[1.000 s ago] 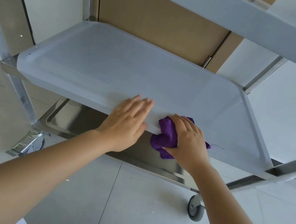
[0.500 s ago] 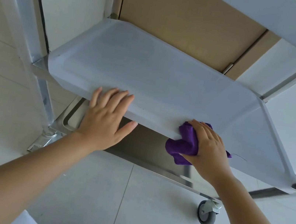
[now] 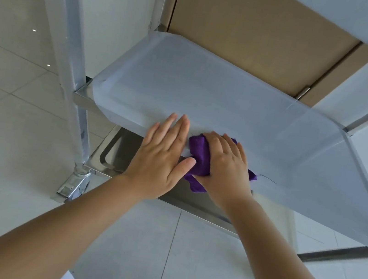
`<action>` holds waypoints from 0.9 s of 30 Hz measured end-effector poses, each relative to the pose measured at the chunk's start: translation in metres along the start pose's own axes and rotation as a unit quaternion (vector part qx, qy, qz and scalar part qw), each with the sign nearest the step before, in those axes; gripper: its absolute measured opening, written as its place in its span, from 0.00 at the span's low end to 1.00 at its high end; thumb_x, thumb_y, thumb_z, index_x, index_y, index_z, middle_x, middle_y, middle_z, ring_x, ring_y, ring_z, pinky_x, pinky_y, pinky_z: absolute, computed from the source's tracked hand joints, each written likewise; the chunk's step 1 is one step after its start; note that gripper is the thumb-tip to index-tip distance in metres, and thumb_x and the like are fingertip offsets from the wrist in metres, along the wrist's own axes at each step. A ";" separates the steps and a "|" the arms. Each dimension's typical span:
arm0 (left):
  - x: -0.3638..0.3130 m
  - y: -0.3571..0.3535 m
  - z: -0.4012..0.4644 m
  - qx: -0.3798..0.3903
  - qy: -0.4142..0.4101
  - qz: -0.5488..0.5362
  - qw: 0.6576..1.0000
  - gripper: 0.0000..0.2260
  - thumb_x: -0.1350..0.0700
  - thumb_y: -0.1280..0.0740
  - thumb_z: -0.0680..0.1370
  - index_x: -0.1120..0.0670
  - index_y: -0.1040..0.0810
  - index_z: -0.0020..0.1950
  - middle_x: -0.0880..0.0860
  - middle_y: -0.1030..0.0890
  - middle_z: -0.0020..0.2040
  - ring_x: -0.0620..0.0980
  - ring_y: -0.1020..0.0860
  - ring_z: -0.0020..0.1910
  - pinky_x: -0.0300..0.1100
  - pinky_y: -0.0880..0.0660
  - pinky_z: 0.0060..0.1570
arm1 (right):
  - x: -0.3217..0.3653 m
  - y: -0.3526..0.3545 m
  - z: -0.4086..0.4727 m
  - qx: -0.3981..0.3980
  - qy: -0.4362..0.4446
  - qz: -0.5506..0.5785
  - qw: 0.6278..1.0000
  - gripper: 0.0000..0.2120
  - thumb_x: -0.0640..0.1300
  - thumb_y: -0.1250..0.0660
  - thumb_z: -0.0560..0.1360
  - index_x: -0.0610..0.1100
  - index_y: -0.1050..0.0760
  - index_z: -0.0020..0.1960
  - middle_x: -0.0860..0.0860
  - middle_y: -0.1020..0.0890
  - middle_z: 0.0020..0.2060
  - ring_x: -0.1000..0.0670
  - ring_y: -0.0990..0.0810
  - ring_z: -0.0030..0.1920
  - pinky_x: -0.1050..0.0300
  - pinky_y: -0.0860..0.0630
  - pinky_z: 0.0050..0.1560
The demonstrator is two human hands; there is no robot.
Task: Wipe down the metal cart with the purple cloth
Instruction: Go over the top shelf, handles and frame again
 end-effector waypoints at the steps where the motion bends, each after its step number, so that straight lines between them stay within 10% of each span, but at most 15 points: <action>1: 0.001 0.003 -0.001 -0.002 -0.015 -0.022 1.000 0.31 0.42 0.61 0.81 0.64 0.49 0.74 0.58 0.43 0.75 0.51 0.50 0.74 0.41 0.59 0.71 | 0.009 -0.003 0.005 0.007 0.000 0.004 1.000 0.32 0.52 0.23 0.64 0.41 0.28 0.63 0.45 0.21 0.60 0.40 0.26 0.64 0.41 0.35 0.68; 27: 0.103 0.051 -0.060 0.000 0.073 0.038 0.997 0.28 0.44 0.59 0.82 0.64 0.47 0.74 0.59 0.46 0.75 0.52 0.49 0.75 0.43 0.58 0.72 | 0.050 -0.009 0.022 0.052 0.002 0.022 0.998 0.34 0.54 0.25 0.67 0.46 0.32 0.68 0.49 0.26 0.65 0.44 0.31 0.68 0.49 0.38 0.69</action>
Point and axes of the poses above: each hand's wrist, its own z-axis towards the middle knuckle, its own y-axis out of the back of the hand, x = y × z, the point moved 10 cm from there along z, towards the middle knuckle
